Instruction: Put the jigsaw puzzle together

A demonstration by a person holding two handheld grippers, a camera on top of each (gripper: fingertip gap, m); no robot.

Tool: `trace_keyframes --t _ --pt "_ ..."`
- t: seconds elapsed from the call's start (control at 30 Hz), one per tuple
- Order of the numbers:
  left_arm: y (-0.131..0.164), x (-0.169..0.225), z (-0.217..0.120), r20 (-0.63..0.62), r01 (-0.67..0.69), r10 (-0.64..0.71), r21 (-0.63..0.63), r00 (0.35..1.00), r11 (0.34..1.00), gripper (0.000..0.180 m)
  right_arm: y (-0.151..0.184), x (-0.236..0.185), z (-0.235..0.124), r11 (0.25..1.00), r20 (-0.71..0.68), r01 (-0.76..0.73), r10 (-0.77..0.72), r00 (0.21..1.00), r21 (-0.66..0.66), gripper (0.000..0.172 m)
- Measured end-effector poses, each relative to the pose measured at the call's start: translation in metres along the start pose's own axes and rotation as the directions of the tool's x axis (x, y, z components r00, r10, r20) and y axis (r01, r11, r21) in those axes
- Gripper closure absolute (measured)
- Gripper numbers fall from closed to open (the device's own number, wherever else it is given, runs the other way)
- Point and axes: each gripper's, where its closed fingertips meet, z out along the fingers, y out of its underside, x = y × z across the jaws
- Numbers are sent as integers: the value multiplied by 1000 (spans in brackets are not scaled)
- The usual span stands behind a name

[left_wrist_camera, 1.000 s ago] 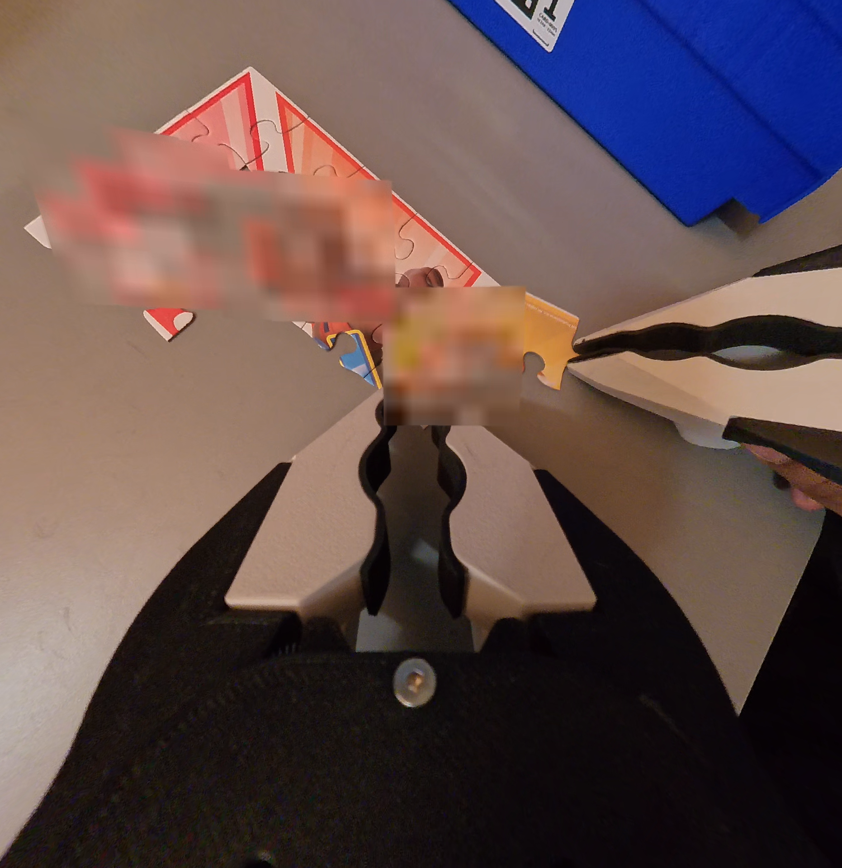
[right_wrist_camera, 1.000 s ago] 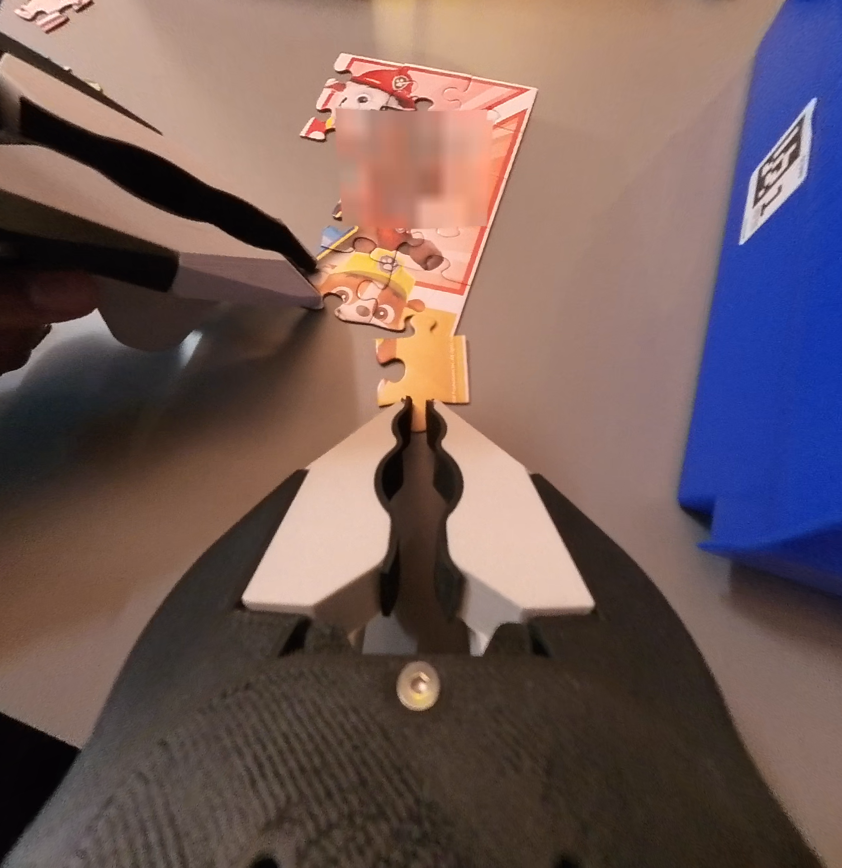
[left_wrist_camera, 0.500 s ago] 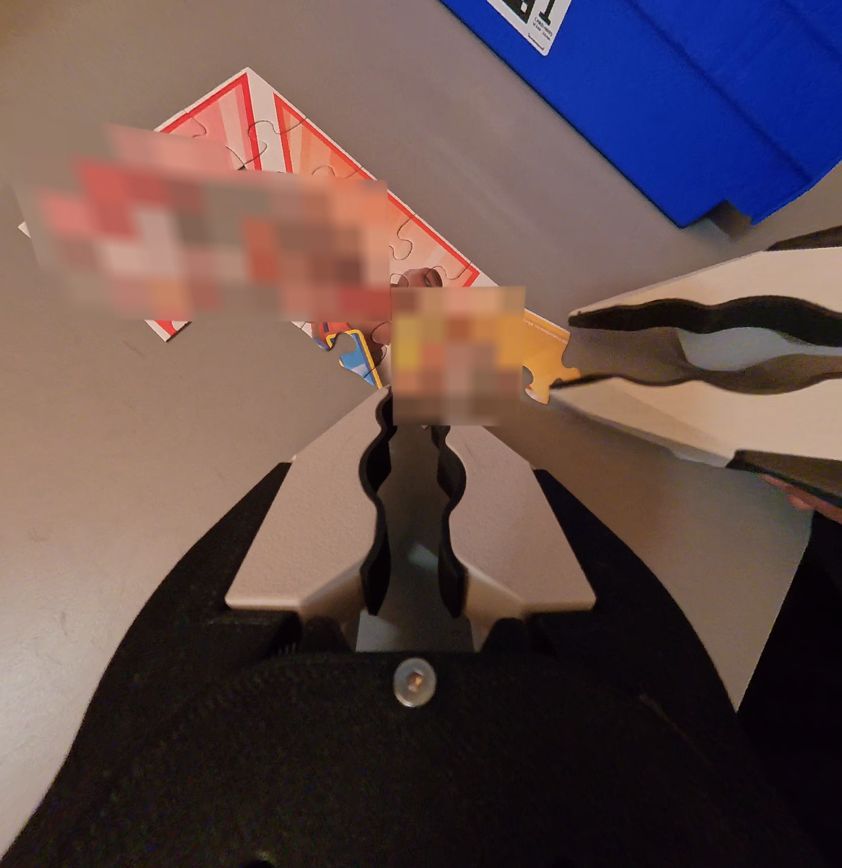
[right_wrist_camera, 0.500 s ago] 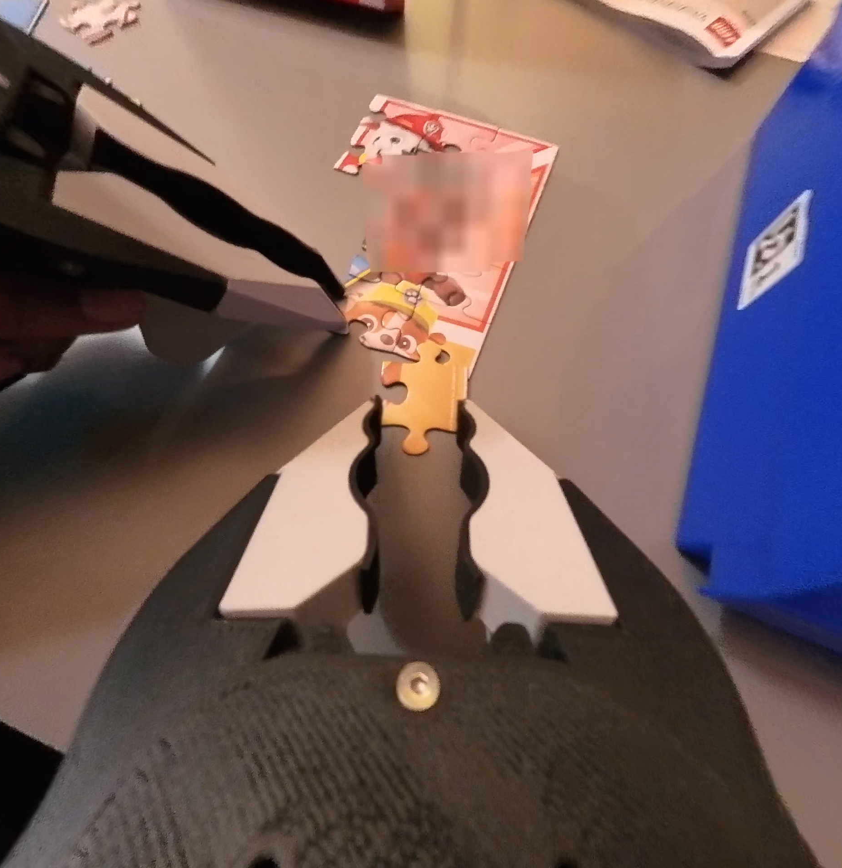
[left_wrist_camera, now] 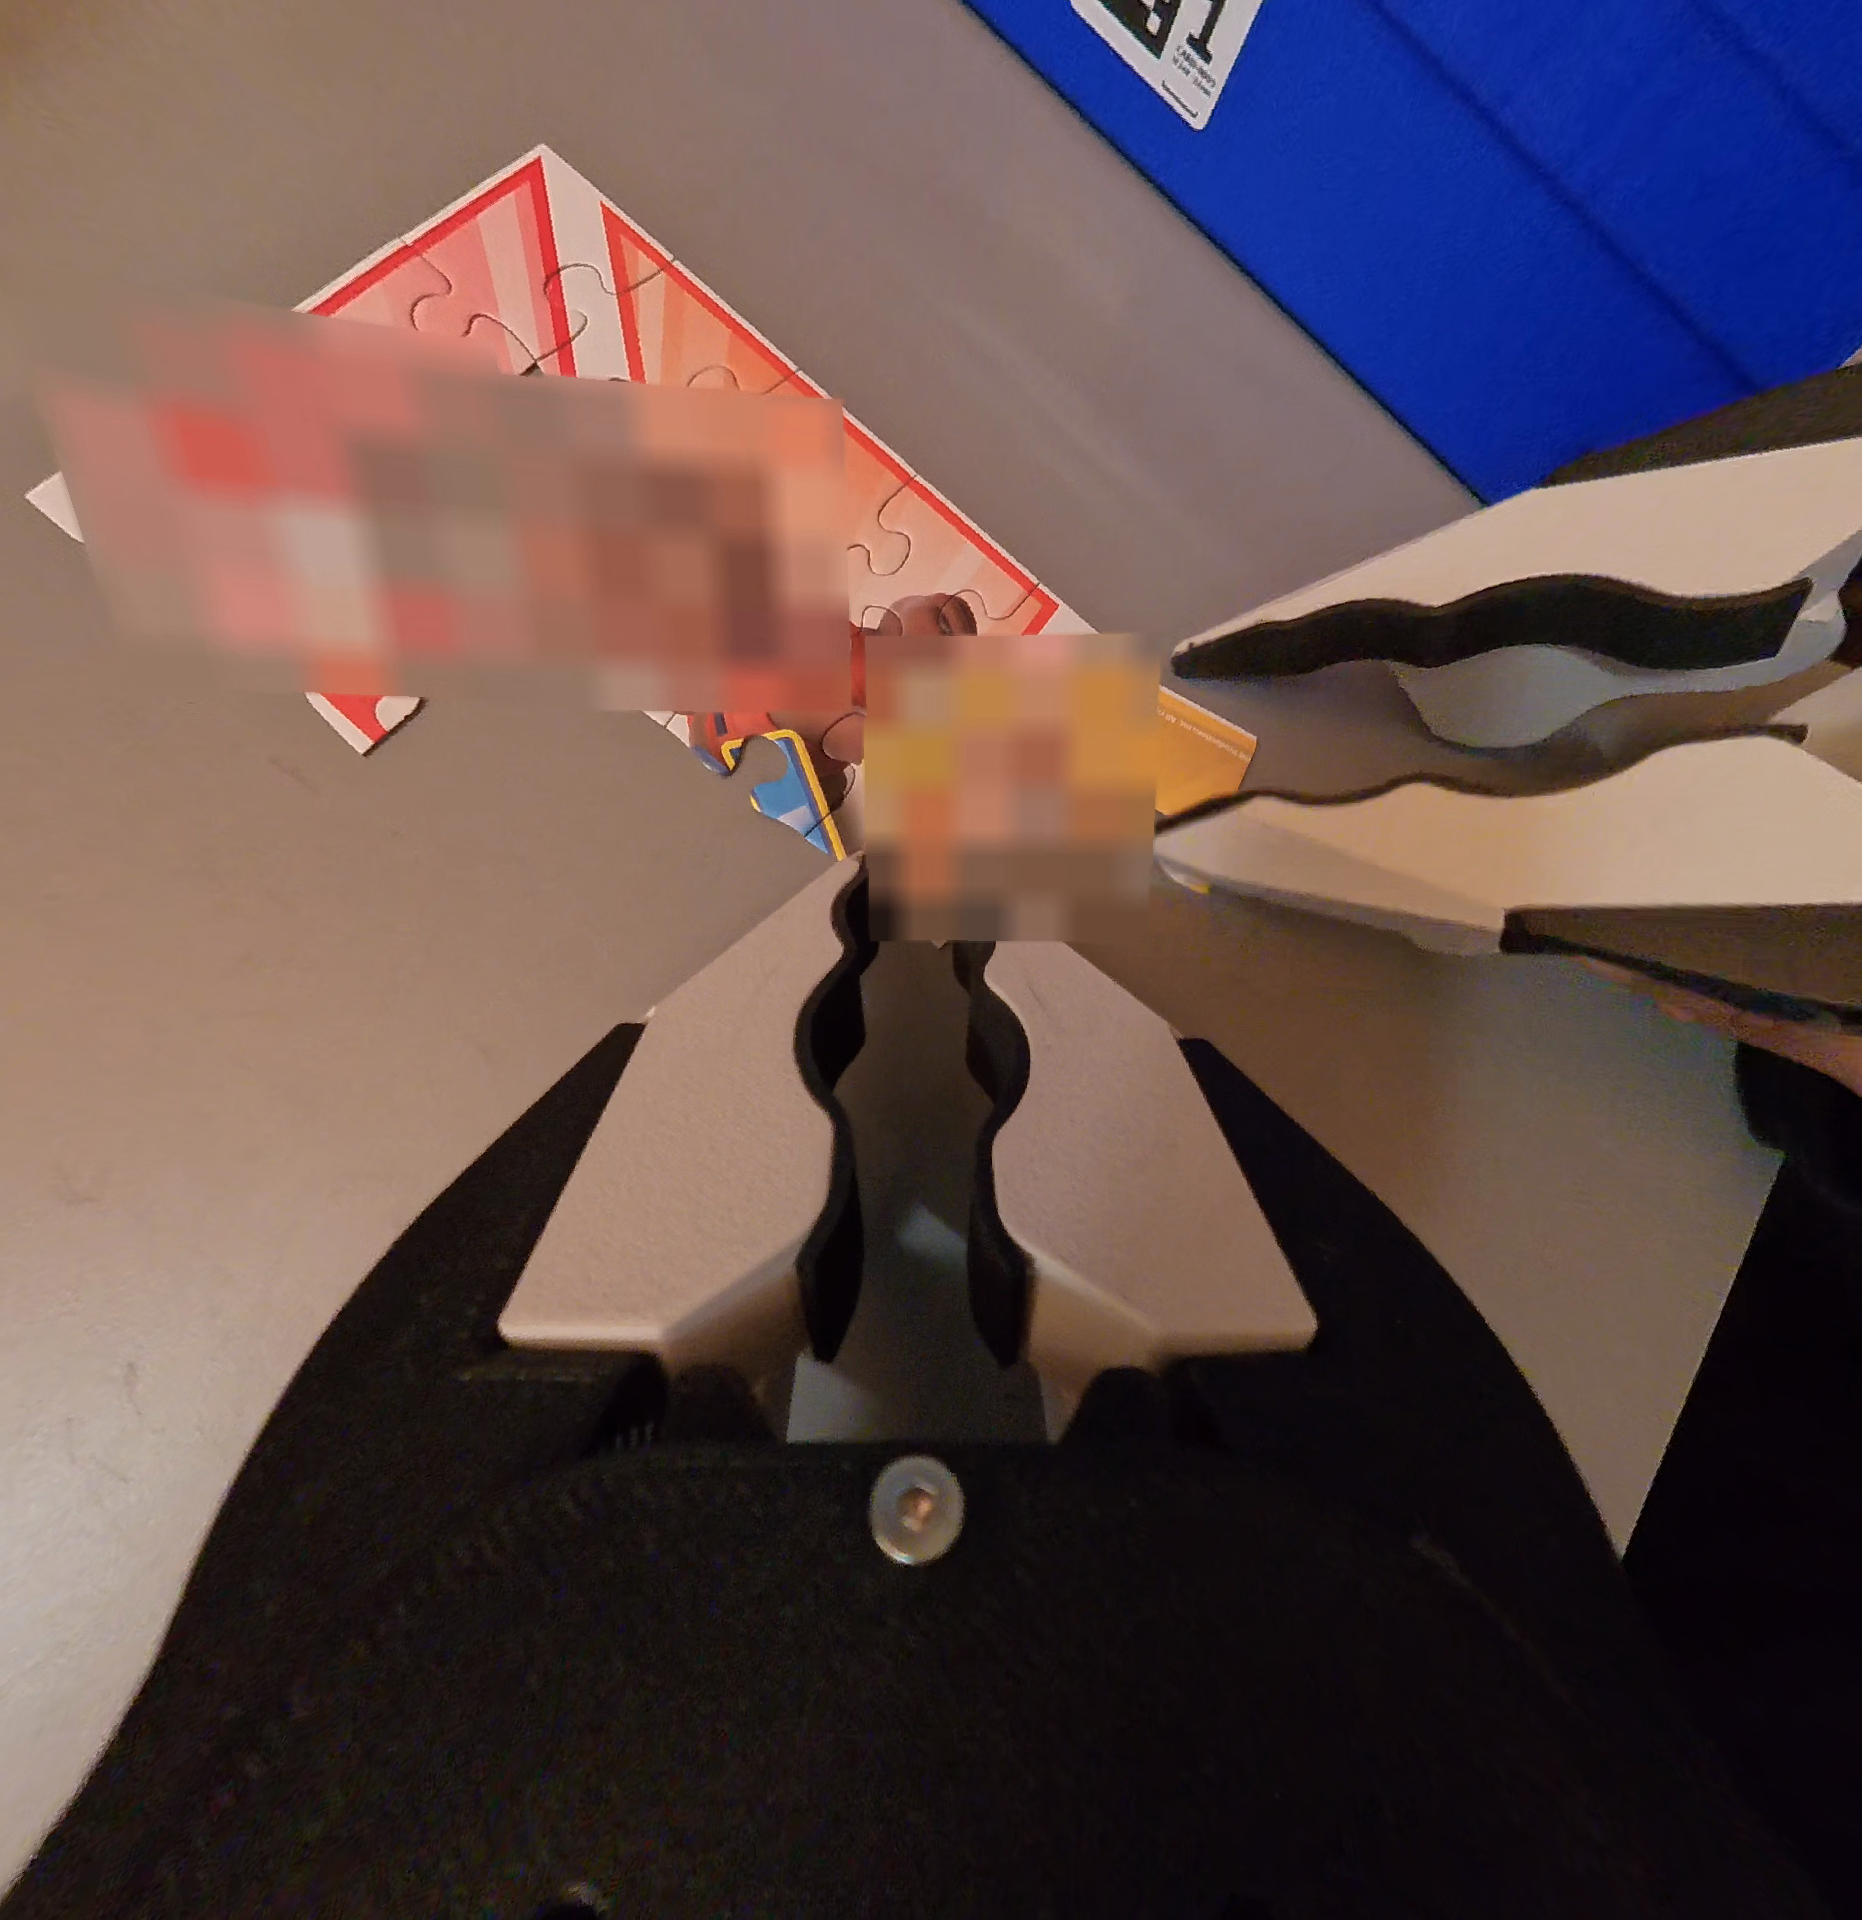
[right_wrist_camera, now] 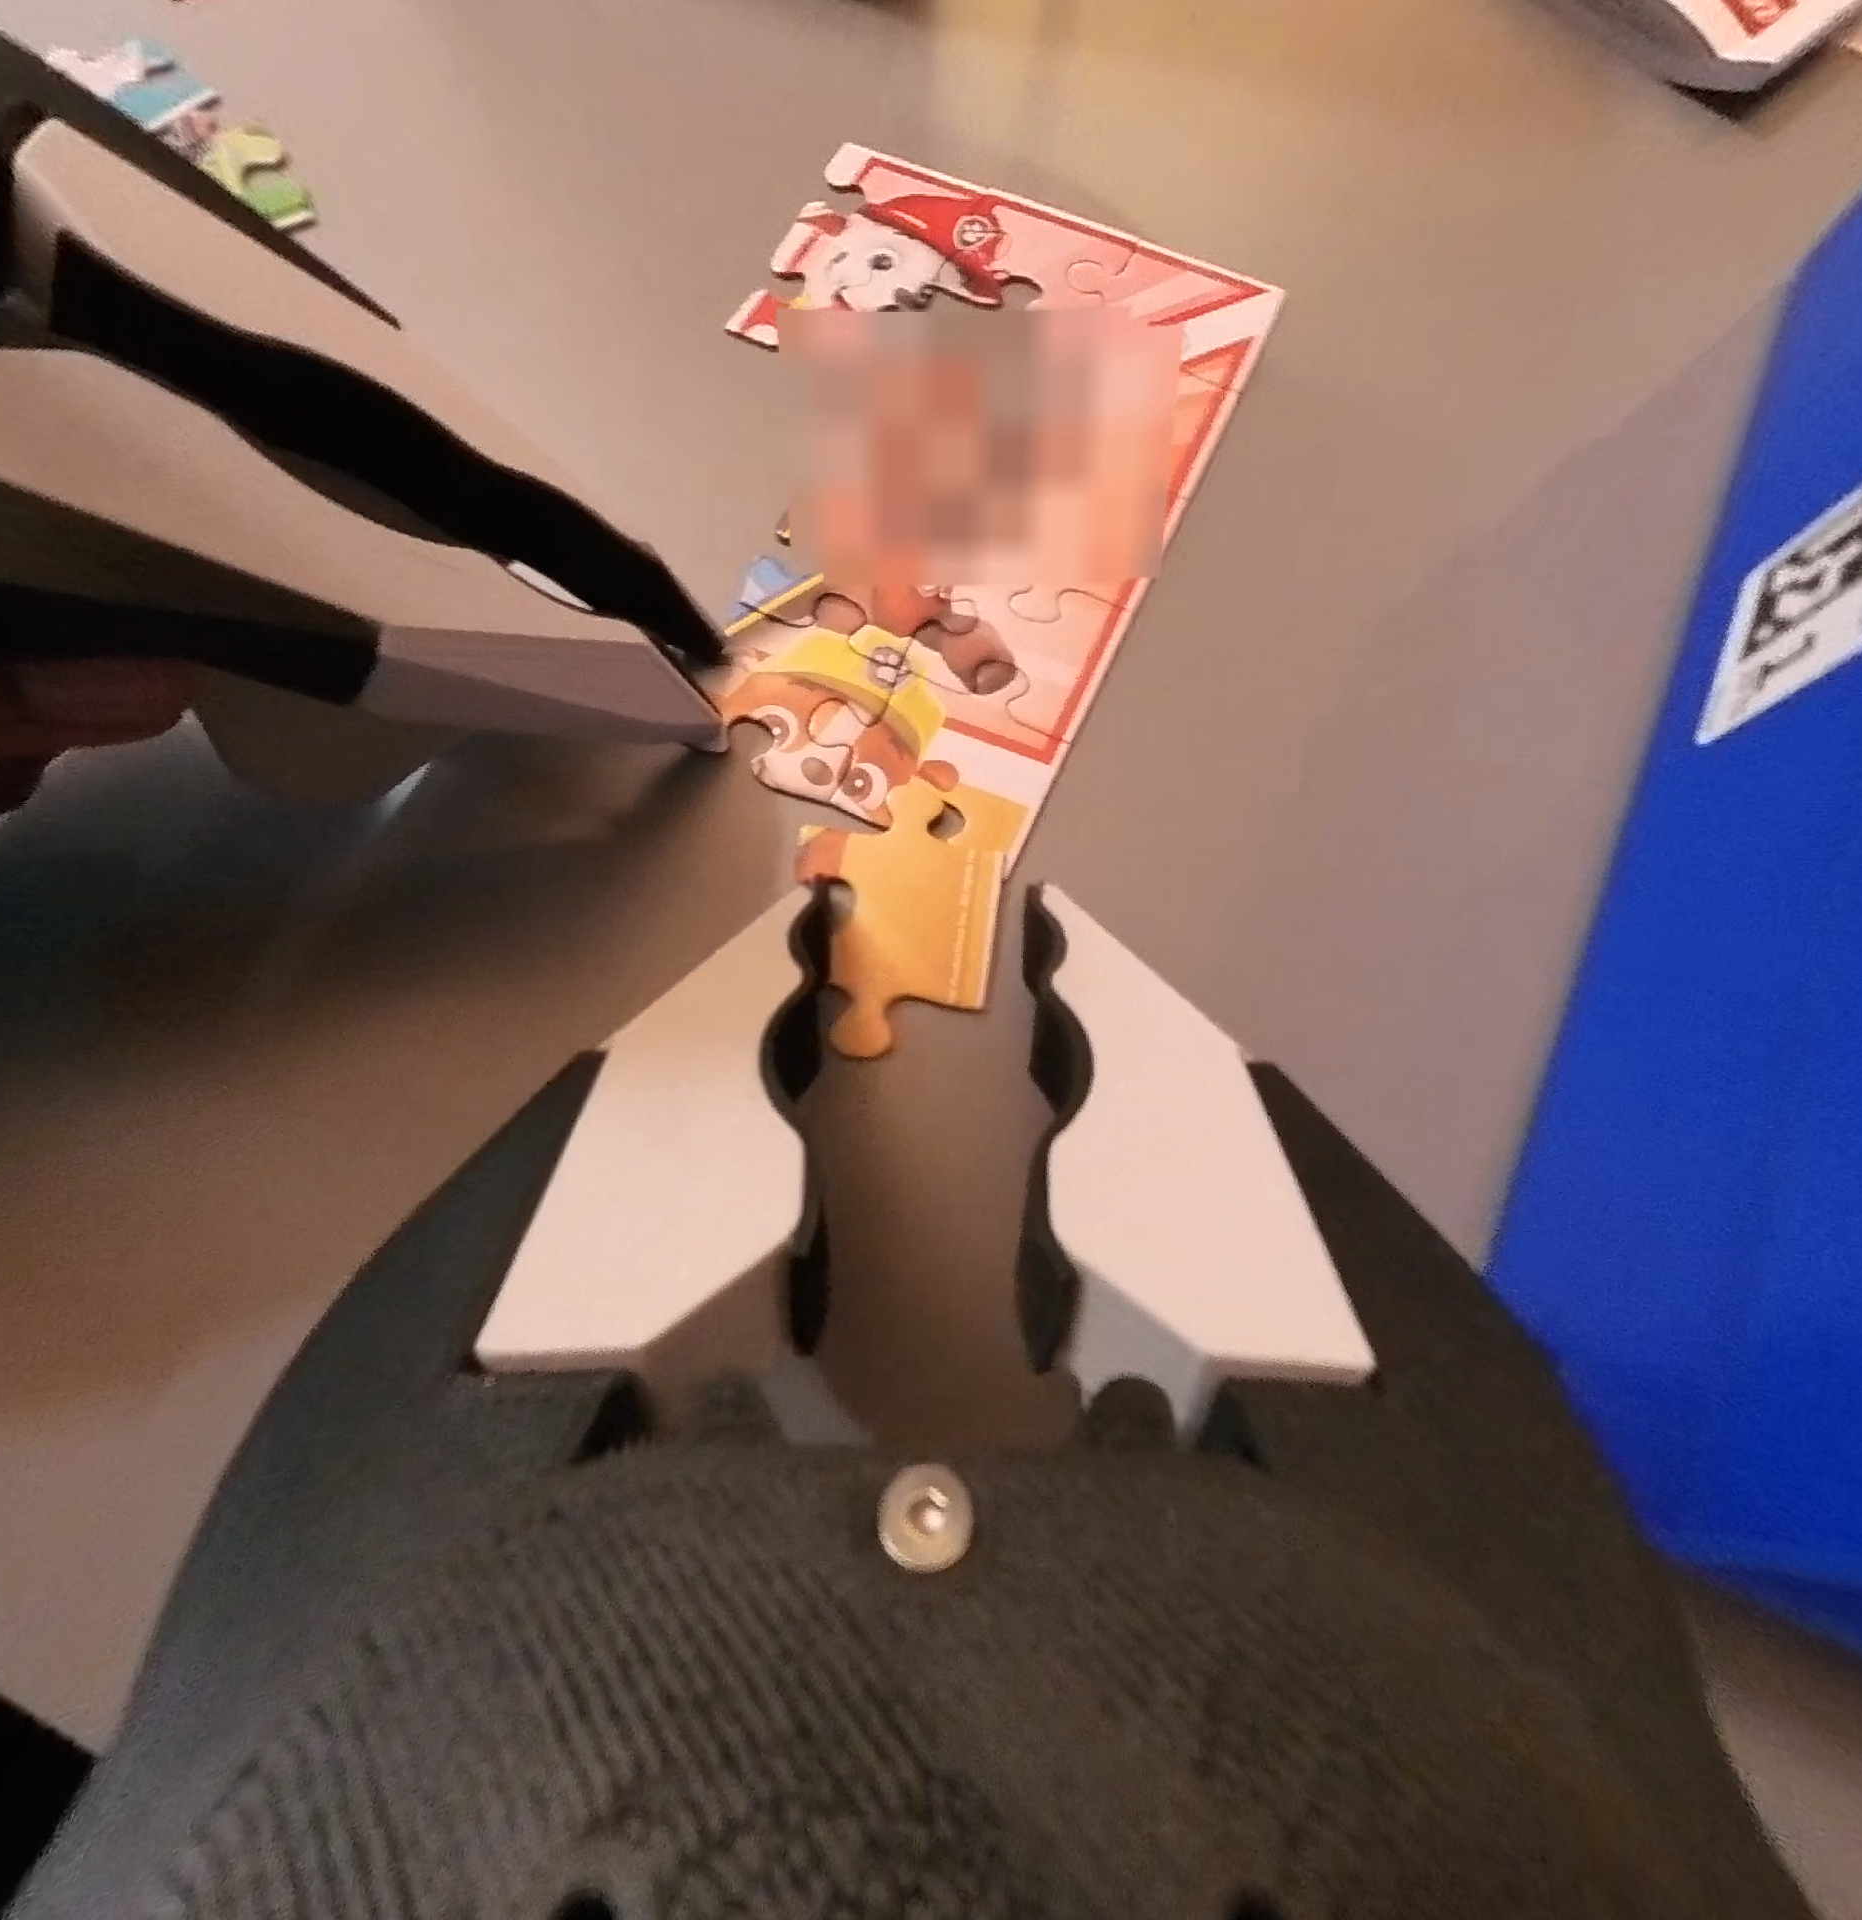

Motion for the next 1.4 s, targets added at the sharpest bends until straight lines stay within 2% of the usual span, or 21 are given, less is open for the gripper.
trace_keyframes --t 0.2,0.37,0.53,0.63,1.1,1.23,1.33,1.4 --pt "0 -1 0 -5 1 -1 1 1000 1000 171 2 5 -4 994 -51 -108 109 993 17 146" --pt "0 -1 0 -10 5 -5 3 1000 1000 172 3 2 -6 989 -58 -150 151 987 17 144" --pt "0 -1 0 -10 2 -2 4 1000 1000 172 1 0 -11 990 -70 -133 135 988 37 140" --pt "0 -1 0 -15 6 -6 5 1000 1000 172 10 5 -14 989 -83 -145 145 986 2 136" --pt "0 -1 0 -21 8 -8 8 1000 1000 172 9 -13 -13 989 -32 -146 146 989 -20 127" --pt "0 -1 -1 -25 12 -12 10 1000 1000 172 2 -10 -17 993 -37 -115 116 993 15 128" --pt "0 -1 0 -27 12 -11 10 1000 1000 172 -12 -17 -14 998 3 -3 3 1000 60 133" --pt "0 -1 0 -28 10 -10 9 1000 1000 172 -14 -19 -5 997 14 75 -75 997 26 138"
